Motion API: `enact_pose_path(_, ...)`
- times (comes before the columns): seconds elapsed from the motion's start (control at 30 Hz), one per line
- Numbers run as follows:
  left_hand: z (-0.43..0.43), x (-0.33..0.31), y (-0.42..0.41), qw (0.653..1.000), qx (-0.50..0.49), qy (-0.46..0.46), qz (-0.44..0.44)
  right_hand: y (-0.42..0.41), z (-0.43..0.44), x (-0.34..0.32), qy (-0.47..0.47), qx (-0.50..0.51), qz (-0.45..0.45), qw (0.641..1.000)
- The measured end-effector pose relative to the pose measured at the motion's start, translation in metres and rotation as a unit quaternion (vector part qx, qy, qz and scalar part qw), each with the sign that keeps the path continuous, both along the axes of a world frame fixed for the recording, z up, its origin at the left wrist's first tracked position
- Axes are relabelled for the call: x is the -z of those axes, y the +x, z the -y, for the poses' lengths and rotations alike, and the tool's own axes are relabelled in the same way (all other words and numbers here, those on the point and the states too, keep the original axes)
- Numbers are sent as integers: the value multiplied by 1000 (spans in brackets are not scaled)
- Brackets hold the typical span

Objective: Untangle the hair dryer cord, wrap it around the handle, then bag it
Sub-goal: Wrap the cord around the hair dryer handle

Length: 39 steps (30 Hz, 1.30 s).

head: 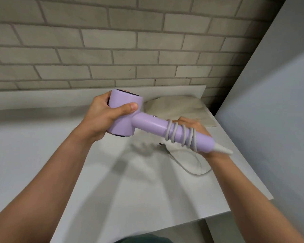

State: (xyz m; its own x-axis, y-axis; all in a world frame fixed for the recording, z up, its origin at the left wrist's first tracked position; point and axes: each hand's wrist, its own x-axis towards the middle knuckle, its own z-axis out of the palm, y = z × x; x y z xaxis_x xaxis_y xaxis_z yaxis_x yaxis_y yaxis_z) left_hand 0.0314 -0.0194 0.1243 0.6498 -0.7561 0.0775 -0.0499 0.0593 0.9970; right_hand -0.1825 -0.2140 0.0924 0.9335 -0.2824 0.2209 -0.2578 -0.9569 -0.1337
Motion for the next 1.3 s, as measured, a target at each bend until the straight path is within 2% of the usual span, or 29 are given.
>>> enact_pose_path(0.07, 4, 2, 2, 999, -39, -2, -14, 4, -14, 4, 15, 30, -28, 999)
enact_pose_path(0.1, 7, 4, 3, 998, -62, -2, -19, 2, -13, 19, 27, -19, -66, 997)
enact_pose_path(0.13, 9, 5, 5, 996, -87, 0, -19, -7, -22, 25, 48, -46, -54, 996)
enact_pose_path(0.2, 15, 11, 8, 991, -133, 9, -10, -7, -24, 24, 88, -16, -50, 995)
enact_pose_path(0.33, 19, 25, 15, 975, -219, 27, 9, -10, -39, 6, 145, -77, -81, 983)
enact_pose_path(0.5, 16, 33, 13, 962, -255, 61, 83, -19, -31, -36, 209, -43, -186, 959)
enact_pose_path(0.6, 17, 32, 7, 953, -268, 76, 119, -24, -31, -54, 219, -29, -193, 956)
enact_pose_path(0.7, 17, 31, 5, 949, -263, 85, 151, -25, -31, -65, 169, -31, -152, 973)
enact_pose_path(0.83, 15, 24, 2, 950, -219, 111, 192, -23, -25, -73, 14, -25, -26, 999)
enact_pose_path(0.97, 10, 16, -1, 954, -175, 115, 216, -21, -14, -73, -136, -33, 103, 985)
enact_pose_path(1.1, 3, 10, -1, 963, -107, 108, 223, -21, 2, -73, -137, -27, 188, 972)
enact_pose_path(1.3, -4, 6, 0, 973, -35, 88, 211, -18, 21, -62, -48, -19, 182, 982)
